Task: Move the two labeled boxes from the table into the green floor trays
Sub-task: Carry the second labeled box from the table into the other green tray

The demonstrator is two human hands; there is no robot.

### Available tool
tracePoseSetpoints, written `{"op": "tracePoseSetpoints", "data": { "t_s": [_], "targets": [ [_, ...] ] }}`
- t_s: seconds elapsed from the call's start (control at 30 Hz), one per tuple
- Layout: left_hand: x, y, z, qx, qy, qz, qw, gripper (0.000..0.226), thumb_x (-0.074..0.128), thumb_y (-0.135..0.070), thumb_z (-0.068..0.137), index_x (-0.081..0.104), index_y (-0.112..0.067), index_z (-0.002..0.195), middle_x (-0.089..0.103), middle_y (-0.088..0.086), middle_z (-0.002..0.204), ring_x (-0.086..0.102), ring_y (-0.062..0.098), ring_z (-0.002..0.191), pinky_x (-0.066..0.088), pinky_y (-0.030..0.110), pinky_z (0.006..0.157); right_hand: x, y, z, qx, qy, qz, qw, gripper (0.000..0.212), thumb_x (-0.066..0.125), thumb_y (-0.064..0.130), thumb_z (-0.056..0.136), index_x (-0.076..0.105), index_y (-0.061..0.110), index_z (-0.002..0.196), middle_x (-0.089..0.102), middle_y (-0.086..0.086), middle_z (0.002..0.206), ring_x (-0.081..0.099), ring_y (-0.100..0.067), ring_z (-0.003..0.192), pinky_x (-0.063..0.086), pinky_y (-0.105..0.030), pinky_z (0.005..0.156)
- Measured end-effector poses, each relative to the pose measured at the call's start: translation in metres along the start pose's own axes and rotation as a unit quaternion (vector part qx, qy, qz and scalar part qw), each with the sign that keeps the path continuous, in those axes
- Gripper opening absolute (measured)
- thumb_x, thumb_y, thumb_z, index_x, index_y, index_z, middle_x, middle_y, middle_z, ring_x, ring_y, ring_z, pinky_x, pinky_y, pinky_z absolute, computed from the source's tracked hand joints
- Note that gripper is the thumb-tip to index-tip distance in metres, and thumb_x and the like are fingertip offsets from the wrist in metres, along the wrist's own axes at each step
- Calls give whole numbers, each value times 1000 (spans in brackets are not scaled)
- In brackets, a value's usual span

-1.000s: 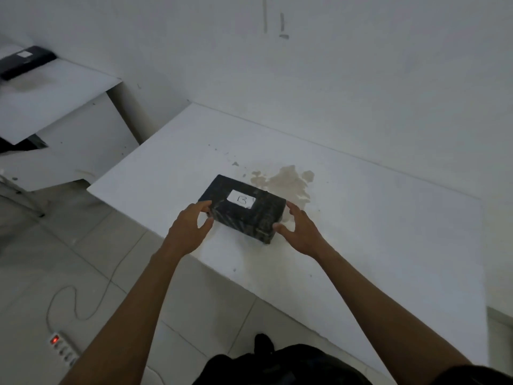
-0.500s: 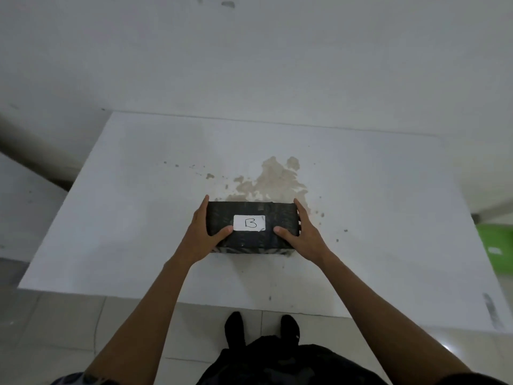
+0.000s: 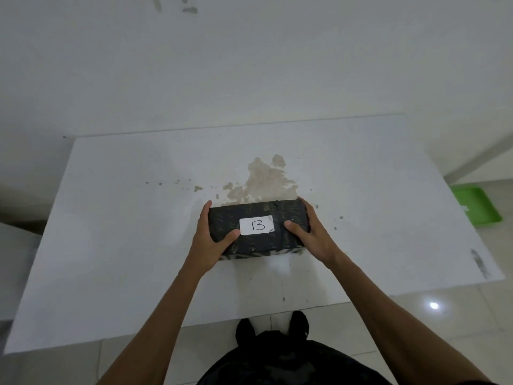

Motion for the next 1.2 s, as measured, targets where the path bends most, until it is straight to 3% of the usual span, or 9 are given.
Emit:
{"op": "tracePoseSetpoints", "data": {
  "t_s": [0.1, 0.2, 0.37, 0.47, 0.63, 0.77, 0.9, 1.07, 1.2],
  "targets": [
    [11, -23, 9, 3, 30, -24, 999, 89, 75, -50, 80, 19, -53, 149, 41, -10, 148, 53, 18, 126, 58, 42, 94, -21, 5, -12, -1, -45, 5, 999, 75, 64, 52, 93, 22, 45, 156, 48, 6, 146, 56, -15, 129, 50, -36, 107],
    [34, -50, 20, 17, 79, -33, 996, 83, 70, -42, 87, 19, -48, 152, 40, -4, 151, 53, 22, 129, 56, 47, 97, -49, 3, -29, -5, -81, 6, 997, 71, 62, 50, 95, 24, 43, 154, 50, 5, 143, 58, -16, 126, 52, -33, 103],
    [98, -96, 25, 61, 154, -13, 986, 77, 68, -41, 89, 22, -47, 150, 40, -3, 147, 54, 21, 126, 54, 45, 100, -112, -9, -65, 1, -150, 68, 986, 65, 65, 45, 95, 33, 41, 150, 57, 18, 130, 65, 6, 107, 56, -14, 79],
    [147, -122, 22, 80, 188, 7, 979, 75, 68, -42, 88, 24, -43, 149, 42, 2, 145, 55, 23, 125, 54, 46, 100, -159, -22, -89, 17, -180, 93, 979, 61, 68, 47, 93, 37, 42, 146, 62, 9, 130, 69, 0, 104, 58, -21, 81],
    [247, -159, 6, 103, 223, 22, 969, 71, 67, -41, 89, 27, -40, 147, 43, 3, 144, 55, 24, 125, 54, 46, 100, -253, -48, -129, 29, -210, 100, 972, 61, 70, 58, 85, 42, 49, 138, 63, 9, 129, 70, -3, 103, 59, -23, 80],
    [338, -193, -11, 126, 231, 24, 964, 67, 67, -41, 89, 29, -39, 145, 44, 2, 141, 55, 22, 123, 56, 42, 98, -338, -73, -160, 28, -234, 121, 964, 59, 73, 54, 85, 45, 49, 136, 66, 7, 128, 71, -6, 104, 59, -24, 80],
    [427, -220, -28, 129, 245, 0, 961, 64, 68, -35, 90, 32, -37, 143, 48, 0, 137, 57, 20, 122, 57, 38, 95, -421, -95, -188, 29, -252, 123, 959, 60, 71, 49, 89, 43, 44, 141, 65, 3, 130, 71, -13, 109, 60, -40, 92],
    [539, -252, -40, 133, 268, -13, 954, 64, 68, -35, 90, 31, -37, 142, 49, 1, 136, 58, 12, 117, 58, 20, 81, -526, -123, -214, 39, -272, 112, 955, 65, 70, 48, 91, 38, 42, 148, 63, 7, 132, 70, -8, 106, 59, -39, 94],
    [625, -277, -28, 130, 281, -6, 951, 65, 67, -35, 90, 32, -33, 145, 47, 2, 138, 56, 20, 122, 56, 38, 96, -606, -148, -215, 45, -289, 93, 952, 69, 67, 48, 92, 34, 39, 151, 60, 3, 136, 67, -16, 115, 57, -44, 98]
  ]
}}
Point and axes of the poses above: each hand's wrist, its own z-axis towards the middle knuckle, its own x-axis out of the palm, y = z × x, the point moved 2 cm from there along z, towards the middle knuckle
